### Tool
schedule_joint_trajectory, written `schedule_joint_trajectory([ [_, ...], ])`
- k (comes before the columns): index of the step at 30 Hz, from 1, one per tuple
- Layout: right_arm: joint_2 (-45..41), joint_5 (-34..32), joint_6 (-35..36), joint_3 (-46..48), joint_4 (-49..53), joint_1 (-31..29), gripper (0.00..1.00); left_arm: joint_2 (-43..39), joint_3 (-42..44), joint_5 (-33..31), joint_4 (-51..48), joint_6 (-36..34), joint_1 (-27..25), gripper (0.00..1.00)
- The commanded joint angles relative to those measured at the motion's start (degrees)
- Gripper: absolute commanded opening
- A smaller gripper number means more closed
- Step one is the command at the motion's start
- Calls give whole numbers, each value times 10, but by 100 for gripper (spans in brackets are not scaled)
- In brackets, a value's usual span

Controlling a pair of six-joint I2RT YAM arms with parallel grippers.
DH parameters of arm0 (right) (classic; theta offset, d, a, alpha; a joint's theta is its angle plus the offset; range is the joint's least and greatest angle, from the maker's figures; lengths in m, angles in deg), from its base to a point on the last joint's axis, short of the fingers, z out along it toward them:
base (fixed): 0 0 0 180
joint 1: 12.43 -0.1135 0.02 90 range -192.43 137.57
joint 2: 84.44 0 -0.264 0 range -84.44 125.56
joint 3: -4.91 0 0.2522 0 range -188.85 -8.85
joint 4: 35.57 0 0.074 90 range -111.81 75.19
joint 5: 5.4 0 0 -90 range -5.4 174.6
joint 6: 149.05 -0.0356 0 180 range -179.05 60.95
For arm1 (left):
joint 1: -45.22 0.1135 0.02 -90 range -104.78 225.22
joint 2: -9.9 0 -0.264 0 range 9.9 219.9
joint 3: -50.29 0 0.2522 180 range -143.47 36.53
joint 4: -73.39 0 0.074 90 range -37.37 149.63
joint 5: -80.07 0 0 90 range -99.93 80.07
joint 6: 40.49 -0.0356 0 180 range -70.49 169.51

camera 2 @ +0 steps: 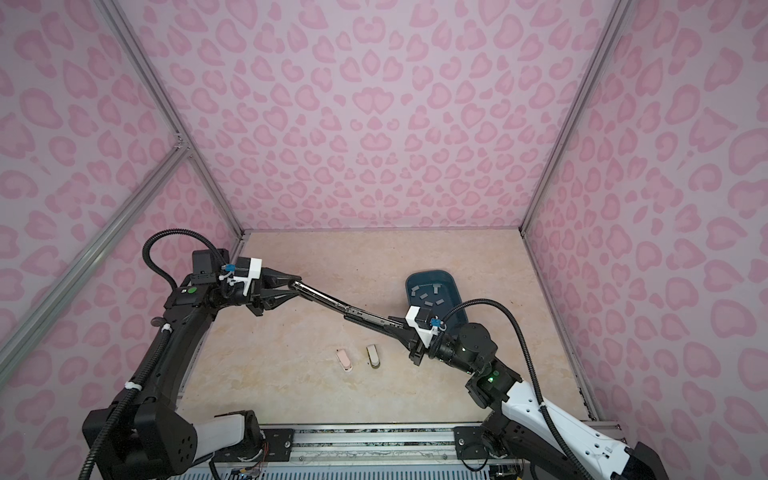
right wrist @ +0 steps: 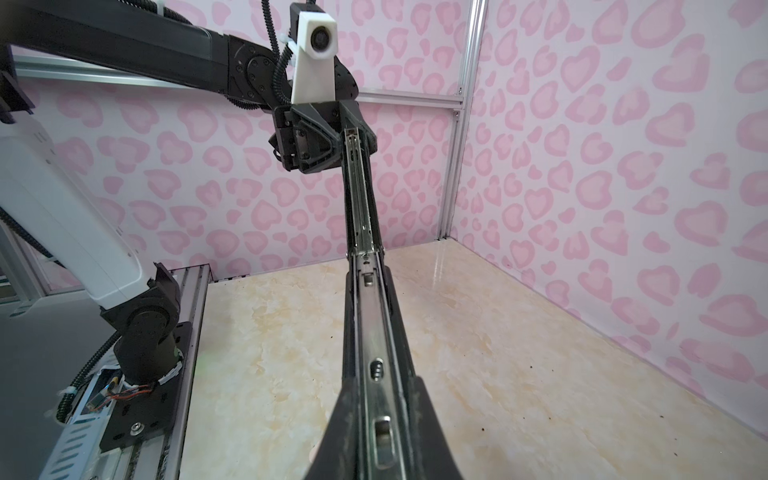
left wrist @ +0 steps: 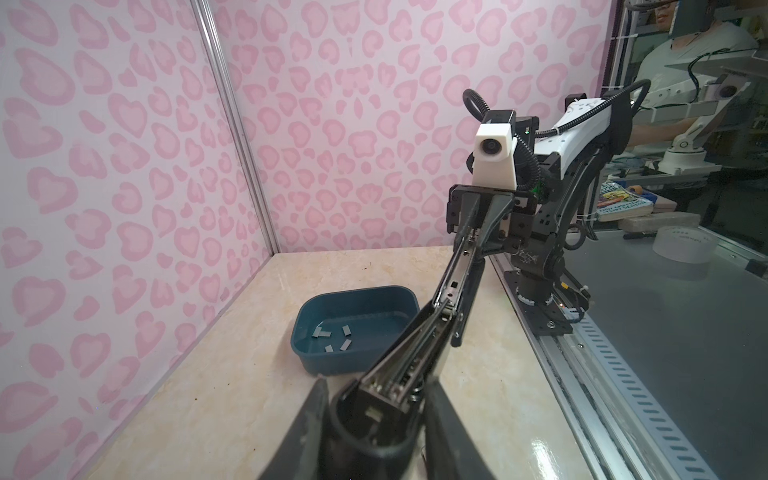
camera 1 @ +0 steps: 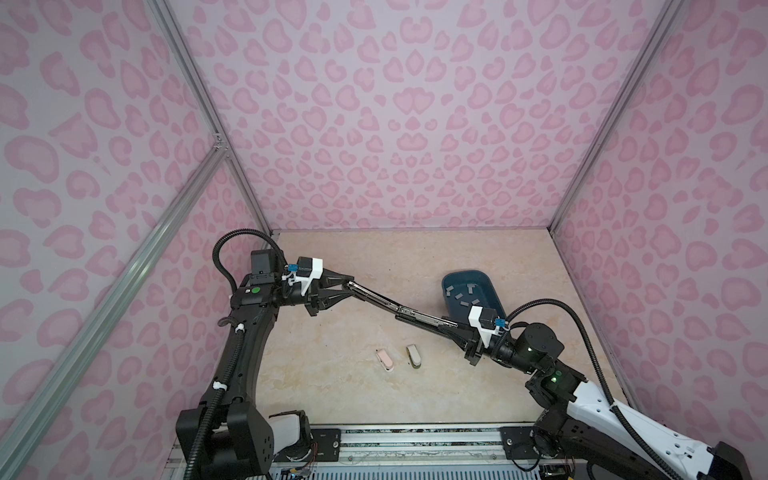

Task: Load the staples into the stapler
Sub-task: 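Pull the left gripper back to swing the stapler open against the right gripper, then hold the opened stapler base with the right gripper while the left gripper nears the tray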

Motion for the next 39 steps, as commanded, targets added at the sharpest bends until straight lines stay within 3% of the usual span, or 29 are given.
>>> schedule_joint_trajectory([
  [1, -12, -74, -33, 4, -28, 5, 0, -1, -3, -60, 26, -20, 8, 15],
  [3, -14, -91, -36, 1, -21, 5, 0, -6, -3, -81, 29, -16, 8, 29],
  [7, -17, -149, -39, -3, 4, 3, 0, -17, -6, -108, 50, 19, 7, 46],
  [11, -15, -189, -50, 3, 2, 2, 0, -20, -13, -147, 53, 46, 4, 52],
  [16, -12, -211, -68, 21, -31, -1, 0, -38, -5, -194, 60, 55, 1, 55],
  [22, 29, -340, -108, 66, -101, -25, 0, -72, -3, -334, 44, 13, -63, 56],
  [27, 121, -414, -126, 75, -150, -28, 0, -94, -15, -343, 34, -3, -92, 58],
  [34, 261, -453, -154, 41, -174, -55, 0, -77, -54, -456, -75, -135, -211, 62],
  [39, 340, -479, -143, 9, -177, -89, 0, -53, -56, -482, -114, -206, -279, 60],
])
